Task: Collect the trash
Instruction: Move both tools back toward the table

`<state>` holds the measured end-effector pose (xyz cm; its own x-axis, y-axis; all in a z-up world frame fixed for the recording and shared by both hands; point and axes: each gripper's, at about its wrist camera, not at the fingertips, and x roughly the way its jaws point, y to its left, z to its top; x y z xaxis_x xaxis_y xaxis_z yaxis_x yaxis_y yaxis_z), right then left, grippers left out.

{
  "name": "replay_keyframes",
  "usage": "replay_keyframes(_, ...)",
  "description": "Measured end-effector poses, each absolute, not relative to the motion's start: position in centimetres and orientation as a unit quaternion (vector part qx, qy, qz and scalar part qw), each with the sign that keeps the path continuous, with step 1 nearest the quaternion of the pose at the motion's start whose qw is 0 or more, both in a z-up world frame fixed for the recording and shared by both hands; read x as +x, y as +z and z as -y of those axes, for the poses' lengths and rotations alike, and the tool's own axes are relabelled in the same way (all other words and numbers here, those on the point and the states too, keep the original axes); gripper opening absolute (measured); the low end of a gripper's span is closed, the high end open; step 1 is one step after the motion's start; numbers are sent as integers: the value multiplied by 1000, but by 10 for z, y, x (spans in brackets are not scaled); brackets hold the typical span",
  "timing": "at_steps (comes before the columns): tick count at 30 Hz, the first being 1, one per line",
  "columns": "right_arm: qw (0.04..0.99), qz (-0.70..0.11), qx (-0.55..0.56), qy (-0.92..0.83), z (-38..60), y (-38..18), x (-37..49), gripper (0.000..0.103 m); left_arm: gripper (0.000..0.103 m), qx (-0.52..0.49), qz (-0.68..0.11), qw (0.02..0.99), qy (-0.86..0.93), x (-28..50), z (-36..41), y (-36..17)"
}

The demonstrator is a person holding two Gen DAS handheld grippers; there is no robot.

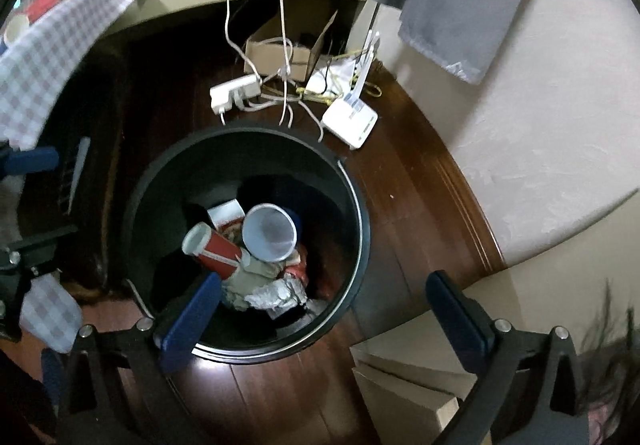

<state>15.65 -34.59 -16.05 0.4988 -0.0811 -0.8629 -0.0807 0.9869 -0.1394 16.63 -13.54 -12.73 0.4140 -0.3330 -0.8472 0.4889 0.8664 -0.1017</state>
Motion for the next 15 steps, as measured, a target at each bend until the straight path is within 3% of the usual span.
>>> replay_keyframes(15, 899, -434, -63, -10, 342, -94, 123, 103, 102, 65, -425, 872, -233, 138, 118, -69)
